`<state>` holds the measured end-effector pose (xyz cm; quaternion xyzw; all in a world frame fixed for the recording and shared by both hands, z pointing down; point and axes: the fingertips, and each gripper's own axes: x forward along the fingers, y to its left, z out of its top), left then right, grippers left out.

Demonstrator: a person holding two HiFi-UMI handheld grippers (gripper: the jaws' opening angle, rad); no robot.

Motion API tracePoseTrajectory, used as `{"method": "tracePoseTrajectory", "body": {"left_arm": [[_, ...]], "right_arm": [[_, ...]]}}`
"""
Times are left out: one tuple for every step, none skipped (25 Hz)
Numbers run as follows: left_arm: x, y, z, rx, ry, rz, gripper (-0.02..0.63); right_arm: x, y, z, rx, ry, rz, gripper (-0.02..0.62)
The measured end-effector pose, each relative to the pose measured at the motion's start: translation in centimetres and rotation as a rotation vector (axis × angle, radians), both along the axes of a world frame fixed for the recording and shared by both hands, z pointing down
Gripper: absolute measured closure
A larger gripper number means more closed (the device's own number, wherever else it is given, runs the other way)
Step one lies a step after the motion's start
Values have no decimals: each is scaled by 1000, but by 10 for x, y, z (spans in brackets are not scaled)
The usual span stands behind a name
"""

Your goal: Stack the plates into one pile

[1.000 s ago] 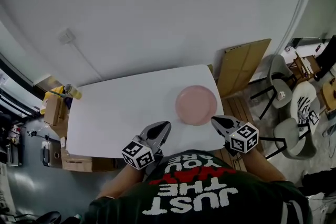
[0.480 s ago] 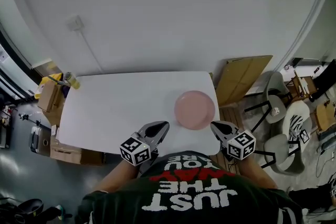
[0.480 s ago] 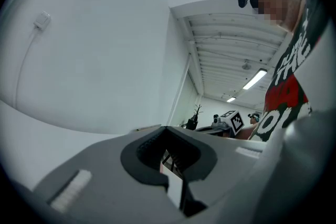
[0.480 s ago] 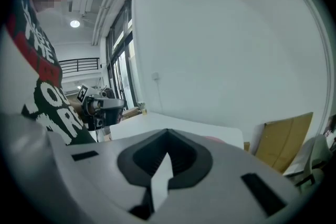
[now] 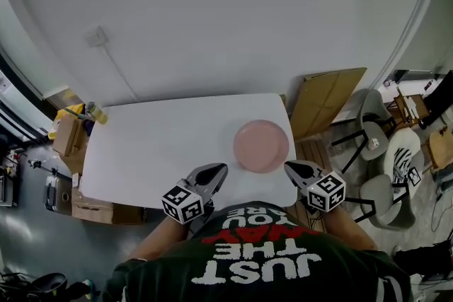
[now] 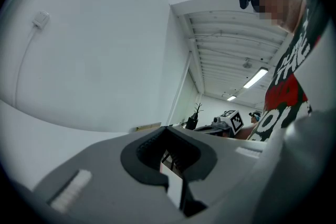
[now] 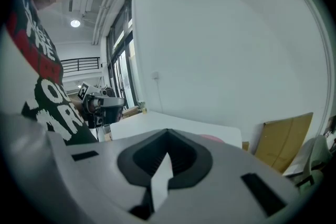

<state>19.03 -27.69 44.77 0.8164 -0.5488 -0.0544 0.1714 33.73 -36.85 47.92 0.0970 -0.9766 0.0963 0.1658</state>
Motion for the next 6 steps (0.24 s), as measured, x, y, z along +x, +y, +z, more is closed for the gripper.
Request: {"method": "tracePoseTrajectory", "body": {"left_arm": [[1, -1, -1, 0, -2, 0, 598], [2, -2, -1, 1, -3, 1, 598], [2, -3, -1, 1, -3, 0, 598], [3, -4, -1, 1, -3, 0, 598], [4, -4, -1, 1, -1, 0, 598], [5, -4, -1, 1, 0, -1, 598]], "right_arm": [[1, -1, 0, 1, 1, -1, 591], [3, -2, 0, 4, 2, -1, 591], [4, -3, -1, 6, 3, -1, 591], [5, -4, -1, 8, 3, 0, 591], [7, -5, -1, 10, 3, 1, 591], [9, -6, -1, 12, 4, 2, 591]]}}
